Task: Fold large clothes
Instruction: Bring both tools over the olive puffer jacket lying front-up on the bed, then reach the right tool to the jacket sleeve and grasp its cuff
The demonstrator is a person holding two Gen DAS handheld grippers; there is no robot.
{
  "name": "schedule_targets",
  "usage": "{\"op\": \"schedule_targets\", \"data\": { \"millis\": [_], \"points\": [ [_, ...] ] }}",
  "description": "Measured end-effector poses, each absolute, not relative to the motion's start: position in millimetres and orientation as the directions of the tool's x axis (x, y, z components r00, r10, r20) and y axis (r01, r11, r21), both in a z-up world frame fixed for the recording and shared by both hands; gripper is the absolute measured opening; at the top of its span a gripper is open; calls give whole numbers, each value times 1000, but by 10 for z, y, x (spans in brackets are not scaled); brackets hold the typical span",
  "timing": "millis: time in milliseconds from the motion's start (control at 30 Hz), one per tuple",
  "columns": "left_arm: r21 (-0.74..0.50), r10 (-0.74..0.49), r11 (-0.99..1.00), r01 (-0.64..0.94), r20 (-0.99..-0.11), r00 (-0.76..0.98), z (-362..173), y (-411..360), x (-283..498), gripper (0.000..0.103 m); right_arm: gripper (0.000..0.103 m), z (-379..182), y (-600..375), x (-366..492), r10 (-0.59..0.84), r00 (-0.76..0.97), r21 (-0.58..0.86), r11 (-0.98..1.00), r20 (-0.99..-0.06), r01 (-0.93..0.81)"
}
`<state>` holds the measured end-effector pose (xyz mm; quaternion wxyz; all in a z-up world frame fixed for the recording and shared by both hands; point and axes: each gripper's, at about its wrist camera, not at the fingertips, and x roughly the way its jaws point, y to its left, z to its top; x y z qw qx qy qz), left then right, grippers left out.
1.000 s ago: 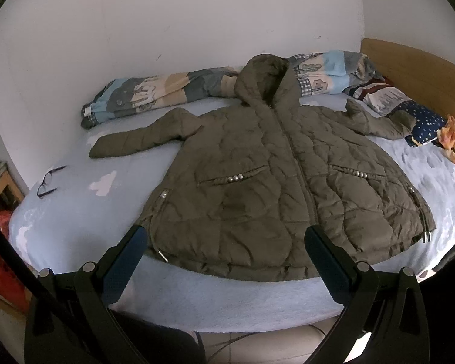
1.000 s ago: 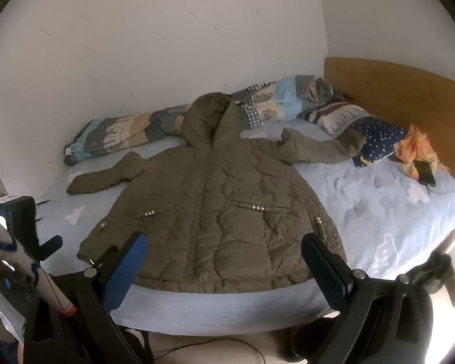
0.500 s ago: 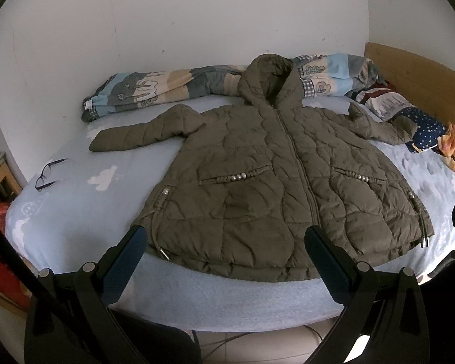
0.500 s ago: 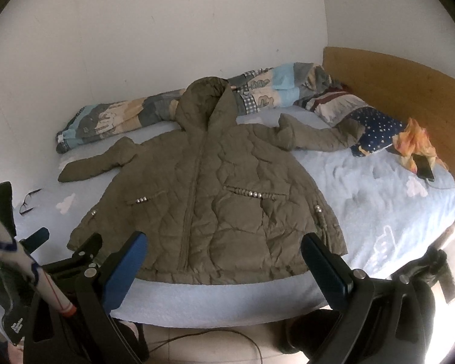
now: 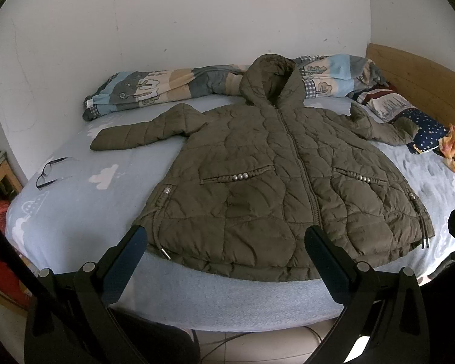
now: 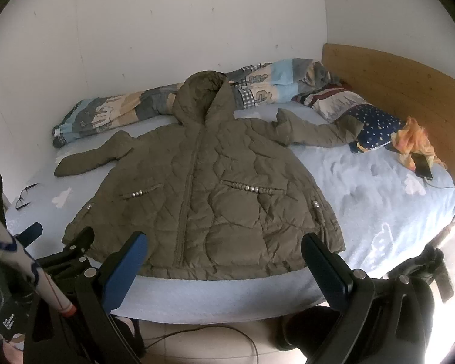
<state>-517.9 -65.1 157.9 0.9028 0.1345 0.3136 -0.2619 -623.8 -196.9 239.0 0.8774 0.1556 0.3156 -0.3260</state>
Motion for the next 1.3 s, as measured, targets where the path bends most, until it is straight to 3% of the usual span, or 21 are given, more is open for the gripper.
{"op": "schedule_targets", "data": {
  "millis": [867, 1133, 1300],
  "points": [
    [124, -373, 805, 579, -653, 659, 1592, -1096, -4964, 103, 103, 2144, -2386, -6181, -464, 521, 76, 690, -716, 720],
    [150, -385, 788, 597, -637, 668, 1707, -1854, -4348, 103, 103, 2068, -2942, -6133, -454, 507, 114, 653, -733, 748],
    [181, -333, 805, 565, -651, 682, 1430, -2317, -3771, 103, 103, 2152, -3544, -6138, -463, 504, 157, 603, -729, 782]
  ]
}}
